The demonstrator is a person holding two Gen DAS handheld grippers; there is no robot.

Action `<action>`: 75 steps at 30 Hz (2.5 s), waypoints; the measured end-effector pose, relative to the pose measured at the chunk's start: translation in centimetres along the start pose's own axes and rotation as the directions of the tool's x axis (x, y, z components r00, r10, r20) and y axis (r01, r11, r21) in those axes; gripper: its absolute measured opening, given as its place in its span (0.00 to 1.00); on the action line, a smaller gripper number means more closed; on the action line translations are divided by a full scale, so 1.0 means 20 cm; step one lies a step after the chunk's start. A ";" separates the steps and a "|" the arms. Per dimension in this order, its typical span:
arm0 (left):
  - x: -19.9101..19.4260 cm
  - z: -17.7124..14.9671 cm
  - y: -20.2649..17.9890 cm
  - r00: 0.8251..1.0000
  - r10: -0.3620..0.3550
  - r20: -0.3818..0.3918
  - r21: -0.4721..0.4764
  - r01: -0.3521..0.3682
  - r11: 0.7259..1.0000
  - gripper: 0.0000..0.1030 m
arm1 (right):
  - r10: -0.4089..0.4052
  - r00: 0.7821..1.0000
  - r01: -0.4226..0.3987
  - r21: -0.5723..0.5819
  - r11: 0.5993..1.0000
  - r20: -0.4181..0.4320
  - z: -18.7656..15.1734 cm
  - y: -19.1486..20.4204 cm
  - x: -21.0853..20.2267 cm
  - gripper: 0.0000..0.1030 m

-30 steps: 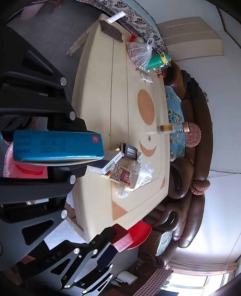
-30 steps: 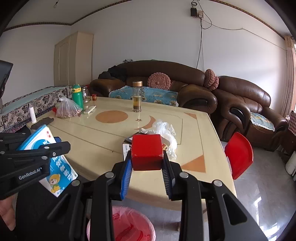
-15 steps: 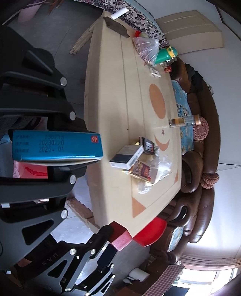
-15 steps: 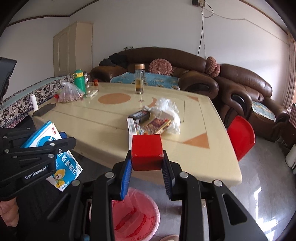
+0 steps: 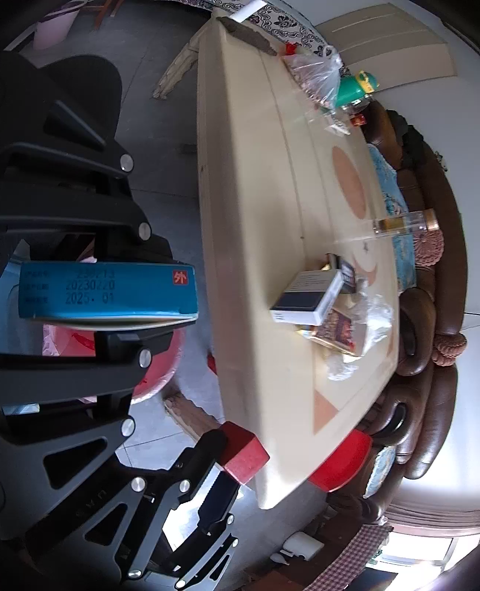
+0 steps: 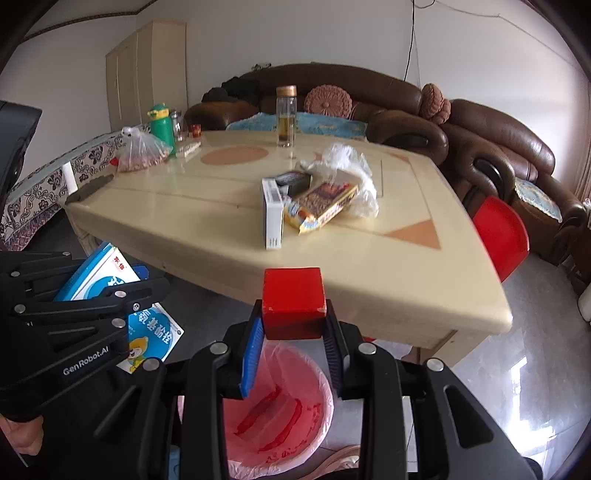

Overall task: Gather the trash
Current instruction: 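Lift the blue box and red cube and carry both toward the pink bin, then open the left tool over the bin while the right tool releases the red cube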

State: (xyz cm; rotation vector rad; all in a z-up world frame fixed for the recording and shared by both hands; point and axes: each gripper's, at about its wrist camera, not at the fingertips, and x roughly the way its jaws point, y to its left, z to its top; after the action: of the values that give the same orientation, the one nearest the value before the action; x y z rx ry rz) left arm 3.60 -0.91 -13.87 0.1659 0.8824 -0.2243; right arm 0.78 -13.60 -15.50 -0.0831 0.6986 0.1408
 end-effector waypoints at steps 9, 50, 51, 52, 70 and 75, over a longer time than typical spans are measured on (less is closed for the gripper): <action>0.20 -0.08 0.00 0.995 -0.017 -0.095 -0.001 0.017 1.000 0.22 | 0.025 0.995 -0.024 0.018 1.000 -0.099 -0.11 -0.02 0.19 0.29; 1.16 -0.38 -0.02 0.807 -0.145 -0.573 -0.091 0.113 0.989 0.22 | 0.173 0.825 -0.154 0.080 0.985 -0.538 -0.58 -0.09 1.03 0.30; 1.18 -0.40 -0.01 0.798 -0.145 -0.585 -0.096 0.110 0.989 0.22 | 0.176 0.821 -0.157 0.082 0.984 -0.542 -0.58 -0.08 1.04 0.30; 1.19 -0.40 -0.01 0.793 -0.145 -0.592 -0.098 0.108 0.989 0.22 | 0.178 0.818 -0.159 0.082 0.984 -0.548 -0.59 -0.08 1.05 0.30; 1.29 -0.41 0.03 0.765 0.016 -0.644 -0.021 -0.038 0.999 0.51 | 0.211 0.774 -0.169 0.127 0.977 -0.597 -0.64 -0.10 1.17 0.54; 1.28 -0.40 0.07 0.773 0.006 -0.635 -0.061 -0.058 0.996 0.58 | 0.212 0.789 -0.157 0.144 0.977 -0.577 -0.62 -0.11 1.15 0.62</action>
State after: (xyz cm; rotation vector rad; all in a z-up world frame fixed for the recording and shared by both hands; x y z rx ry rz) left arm 13.74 -0.89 -38.84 0.1878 1.5669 -0.0962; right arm 10.77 -15.04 -39.71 0.0328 1.3429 0.2784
